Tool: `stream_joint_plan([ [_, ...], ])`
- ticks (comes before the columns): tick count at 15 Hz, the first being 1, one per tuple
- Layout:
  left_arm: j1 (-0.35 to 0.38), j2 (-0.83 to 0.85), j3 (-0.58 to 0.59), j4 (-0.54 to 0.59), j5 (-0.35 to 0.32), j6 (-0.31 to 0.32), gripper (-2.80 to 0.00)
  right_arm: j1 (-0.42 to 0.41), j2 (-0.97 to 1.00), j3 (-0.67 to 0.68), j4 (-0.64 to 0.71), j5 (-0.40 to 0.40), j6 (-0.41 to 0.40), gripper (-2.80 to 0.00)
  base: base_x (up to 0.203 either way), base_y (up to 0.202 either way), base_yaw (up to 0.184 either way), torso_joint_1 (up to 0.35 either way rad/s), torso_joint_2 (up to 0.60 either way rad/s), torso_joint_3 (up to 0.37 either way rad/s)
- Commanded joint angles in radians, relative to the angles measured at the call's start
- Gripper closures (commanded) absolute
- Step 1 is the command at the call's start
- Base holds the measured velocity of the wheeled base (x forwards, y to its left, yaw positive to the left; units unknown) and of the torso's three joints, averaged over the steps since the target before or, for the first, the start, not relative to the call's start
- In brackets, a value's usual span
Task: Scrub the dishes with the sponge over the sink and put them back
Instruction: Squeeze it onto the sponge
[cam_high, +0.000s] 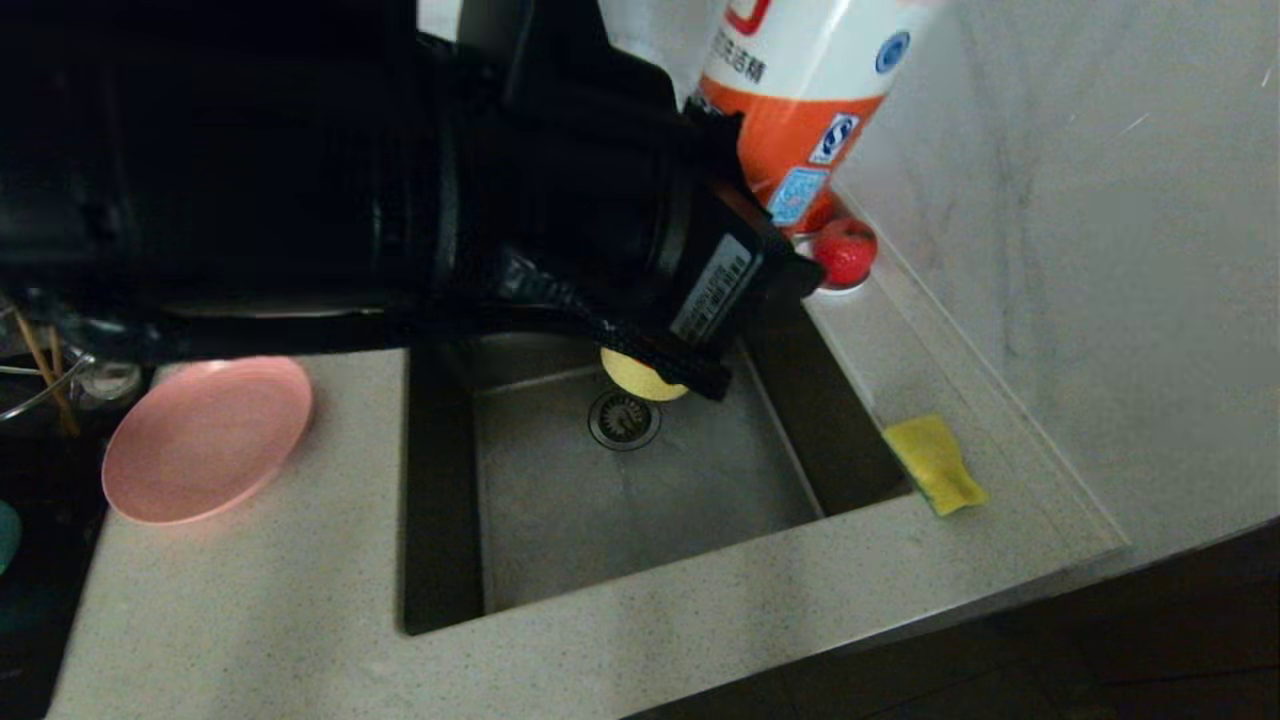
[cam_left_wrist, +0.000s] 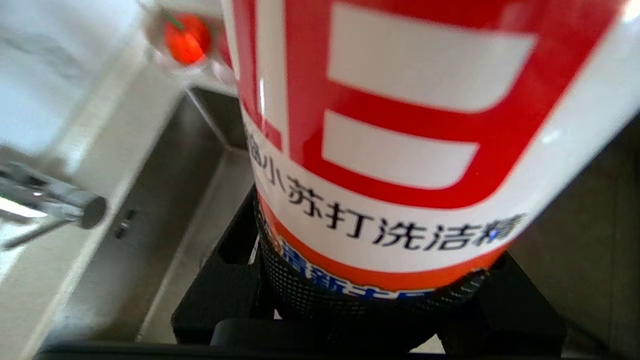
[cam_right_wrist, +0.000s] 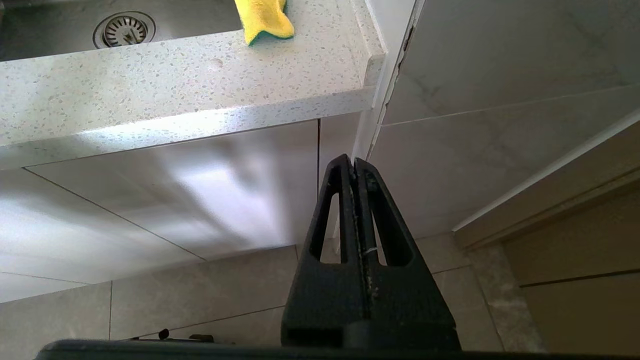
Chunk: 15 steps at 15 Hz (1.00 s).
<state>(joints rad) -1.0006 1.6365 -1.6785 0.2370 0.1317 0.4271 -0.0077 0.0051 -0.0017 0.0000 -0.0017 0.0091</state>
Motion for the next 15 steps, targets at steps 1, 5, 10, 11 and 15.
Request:
stream_joint_plan([
  [1, -0.002, 0.069, 0.005, 0.001, 0.0, 0.014, 0.0, 0.0, -0.001, 0.0, 0.0, 0.0, 0.0, 0.0, 0.0, 0.0, 0.0, 0.0, 0.0, 0.0],
  [5, -0.01, 0.156, 0.002, -0.002, 0.0, 0.071, 0.0, 0.0, -0.001, 0.0, 0.0, 0.0, 0.0, 0.0, 0.0, 0.0, 0.0, 0.0, 0.0, 0.0],
  [10, -0.033, 0.246, 0.007, -0.003, 0.02, 0.114, 0.0, 0.0, -0.001, 0.0, 0.0, 0.0, 0.0, 0.0, 0.0, 0.0, 0.0, 0.0, 0.0, 0.0],
  [11, -0.039, 0.261, 0.008, -0.004, 0.021, 0.117, 0.0, 0.0, -0.001, 0.0, 0.0, 0.0, 0.0, 0.0, 0.0, 0.0, 0.0, 0.0, 0.0, 0.0],
  [15, -0.052, 0.316, 0.018, -0.006, 0.035, 0.147, 0.0, 0.0, -0.001, 0.0, 0.0, 0.0, 0.0, 0.0, 0.0, 0.0, 0.0, 0.0, 0.0, 0.0],
])
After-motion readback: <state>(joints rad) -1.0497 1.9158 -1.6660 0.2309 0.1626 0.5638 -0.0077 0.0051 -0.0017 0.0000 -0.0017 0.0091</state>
